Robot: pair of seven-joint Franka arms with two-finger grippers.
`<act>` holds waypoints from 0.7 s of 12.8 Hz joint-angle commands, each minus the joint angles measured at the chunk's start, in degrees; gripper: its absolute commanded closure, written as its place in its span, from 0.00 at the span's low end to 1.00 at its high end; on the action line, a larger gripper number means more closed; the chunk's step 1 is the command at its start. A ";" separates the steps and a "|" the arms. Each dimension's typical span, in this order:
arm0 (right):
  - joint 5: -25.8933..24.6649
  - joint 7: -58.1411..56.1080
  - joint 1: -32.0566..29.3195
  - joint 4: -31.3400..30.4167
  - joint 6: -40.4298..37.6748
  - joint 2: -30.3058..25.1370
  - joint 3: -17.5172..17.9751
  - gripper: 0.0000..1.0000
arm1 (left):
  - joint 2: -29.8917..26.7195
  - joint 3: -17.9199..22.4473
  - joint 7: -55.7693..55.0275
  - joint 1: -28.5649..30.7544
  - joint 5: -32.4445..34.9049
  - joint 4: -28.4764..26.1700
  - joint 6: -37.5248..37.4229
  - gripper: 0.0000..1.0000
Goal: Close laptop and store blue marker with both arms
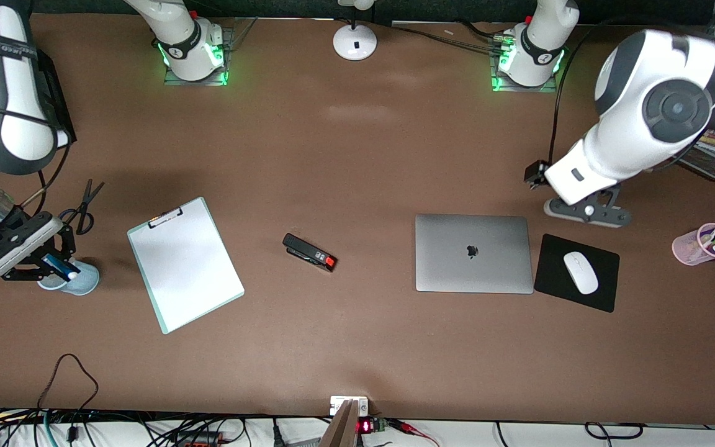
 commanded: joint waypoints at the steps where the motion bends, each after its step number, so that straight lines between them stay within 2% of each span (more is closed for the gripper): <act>1: 7.58 -11.14 -2.42 -0.86 0.93 0.68 0.64 1.00 | -3.36 0.01 0.90 0.38 0.37 -0.31 -2.97 0.00; 3: 15.58 -19.51 -3.04 -0.94 0.67 1.65 0.64 1.00 | -5.56 0.10 0.99 0.38 0.37 -0.31 -3.15 0.00; 6: 17.98 -21.65 -3.66 -1.03 -0.90 1.65 0.72 1.00 | -8.72 0.27 2.12 0.47 0.29 -0.31 -5.69 0.00; 9: 23.50 -26.55 -5.41 -0.94 -7.23 0.95 0.72 1.00 | -11.54 2.46 11.25 3.63 -3.48 -0.84 -6.14 0.00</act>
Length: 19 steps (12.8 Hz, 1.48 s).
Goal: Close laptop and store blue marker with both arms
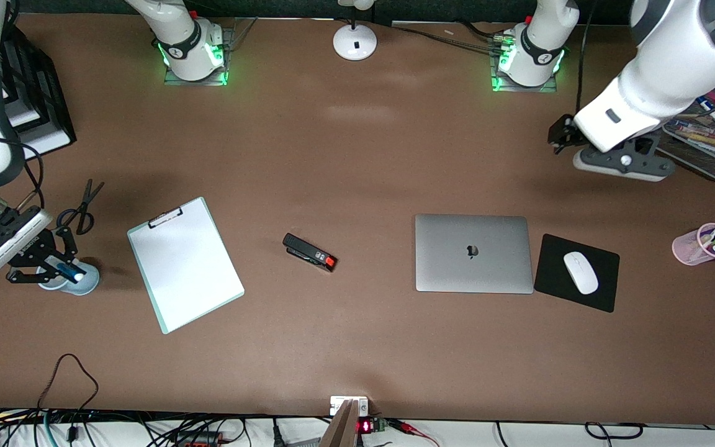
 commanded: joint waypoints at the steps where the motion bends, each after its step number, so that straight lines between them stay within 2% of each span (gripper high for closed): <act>1: 4.26 -6.27 -2.38 -0.44 -4.56 -1.20 0.72 1.00 | -2.72 5.60 8.84 2.07 -3.47 -0.70 -0.97 0.00; 3: 4.18 -7.43 -3.61 -0.44 -7.12 -1.20 0.72 1.00 | -2.72 10.01 14.90 2.07 -5.75 -0.44 -0.88 0.00; 5: 4.26 -11.99 -4.75 -0.44 -7.13 -0.93 0.72 1.00 | -2.72 13.71 15.90 1.98 -8.38 -0.35 -0.79 0.00; 9: 4.35 -14.64 -6.51 -0.27 -9.41 -0.58 0.81 1.00 | -1.23 13.99 10.12 1.28 -4.02 5.17 -1.67 0.00; 12: 5.84 -15.43 -7.48 -0.09 -12.21 0.64 0.89 1.00 | 1.93 13.73 9.48 1.19 -3.21 10.01 -4.40 0.00; 14: 6.72 -17.36 -8.18 -0.09 -12.58 1.96 0.89 1.00 | 2.38 14.07 9.22 -1.43 -3.65 10.46 -4.31 0.00; 19: 6.81 -20.00 -9.24 0.17 -12.75 2.85 0.98 1.00 | 2.38 14.16 9.30 -2.68 -3.39 10.38 -4.31 0.00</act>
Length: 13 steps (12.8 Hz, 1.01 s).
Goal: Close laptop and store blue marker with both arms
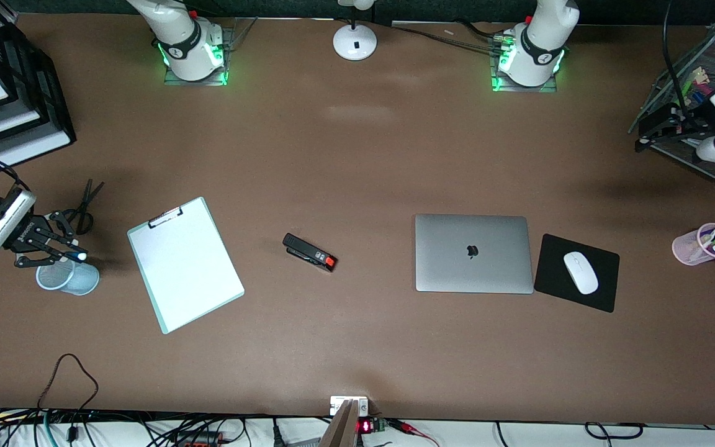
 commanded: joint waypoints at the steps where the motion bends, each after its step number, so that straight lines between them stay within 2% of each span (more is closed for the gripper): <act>1: 1.36 -1.88 -1.83 0.26 -1.63 -0.10 0.95 1.00 | 0.59 0.20 -0.50 -0.24 1.11 2.14 -1.66 0.00; 13: 2.76 -5.66 -4.38 2.45 -4.44 2.97 1.04 1.00 | 1.56 0.28 -0.50 0.90 -1.44 2.31 -1.66 0.00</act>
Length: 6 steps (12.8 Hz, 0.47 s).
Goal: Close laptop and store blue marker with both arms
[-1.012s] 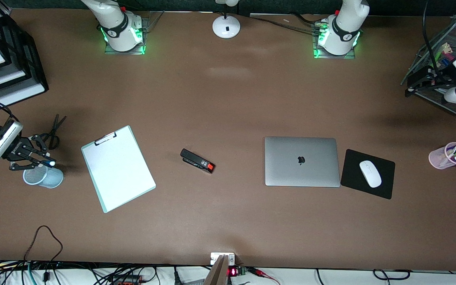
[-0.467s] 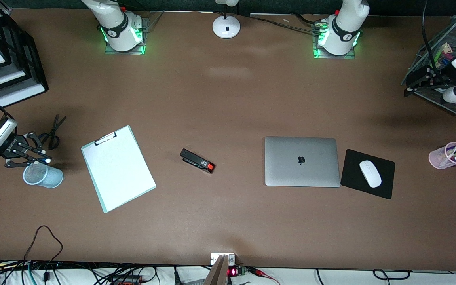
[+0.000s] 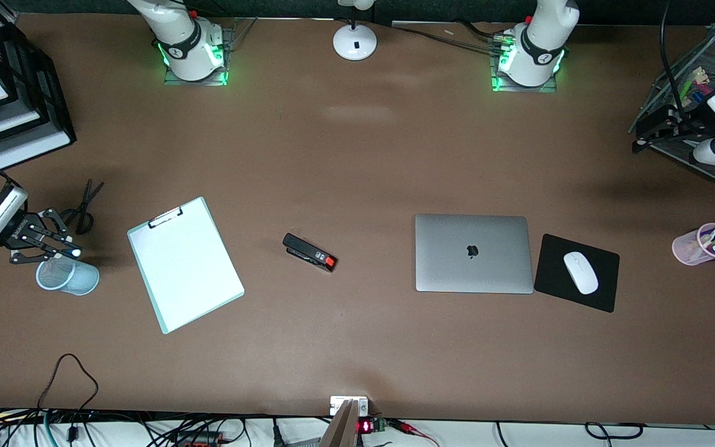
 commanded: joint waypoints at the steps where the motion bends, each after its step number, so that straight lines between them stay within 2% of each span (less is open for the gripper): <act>1: 1.51 -1.64 -1.59 1.81 -2.01 1.42 1.27 1.00 | 1.05 0.14 -0.03 0.91 -1.69 1.96 -1.26 0.00; 6: 1.51 -2.08 -2.56 6.63 -8.25 2.56 2.59 1.00 | 1.05 0.05 0.06 1.00 -1.78 1.96 -1.43 0.00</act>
